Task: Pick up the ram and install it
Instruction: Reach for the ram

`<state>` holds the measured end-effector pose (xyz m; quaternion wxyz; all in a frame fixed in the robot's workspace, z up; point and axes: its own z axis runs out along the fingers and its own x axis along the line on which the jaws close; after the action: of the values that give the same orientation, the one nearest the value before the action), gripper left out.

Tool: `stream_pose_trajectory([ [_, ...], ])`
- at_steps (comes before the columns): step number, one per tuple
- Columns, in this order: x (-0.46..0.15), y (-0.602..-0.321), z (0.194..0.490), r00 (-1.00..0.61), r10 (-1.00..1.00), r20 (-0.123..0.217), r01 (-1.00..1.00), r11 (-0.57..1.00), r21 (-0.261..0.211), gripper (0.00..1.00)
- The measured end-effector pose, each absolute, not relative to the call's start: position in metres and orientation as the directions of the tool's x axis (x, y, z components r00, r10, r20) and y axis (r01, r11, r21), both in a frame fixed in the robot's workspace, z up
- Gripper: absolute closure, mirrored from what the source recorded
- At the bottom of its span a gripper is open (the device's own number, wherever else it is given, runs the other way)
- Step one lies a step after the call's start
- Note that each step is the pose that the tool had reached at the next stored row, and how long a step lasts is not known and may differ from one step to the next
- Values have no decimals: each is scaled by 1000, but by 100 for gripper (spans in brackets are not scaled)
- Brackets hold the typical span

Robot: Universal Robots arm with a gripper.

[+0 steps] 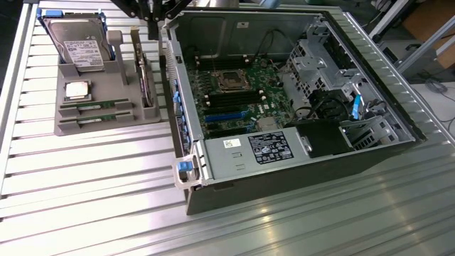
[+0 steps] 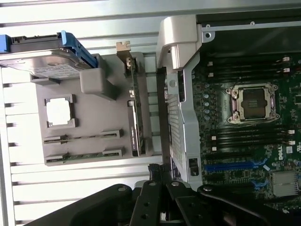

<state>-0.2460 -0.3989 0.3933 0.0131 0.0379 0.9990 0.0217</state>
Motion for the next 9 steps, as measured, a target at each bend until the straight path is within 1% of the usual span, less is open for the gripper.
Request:
stream_pose_trajectory([
  [9, -254, -399, 393, -997, 76, -25, 75, 996, 44, 89],
])
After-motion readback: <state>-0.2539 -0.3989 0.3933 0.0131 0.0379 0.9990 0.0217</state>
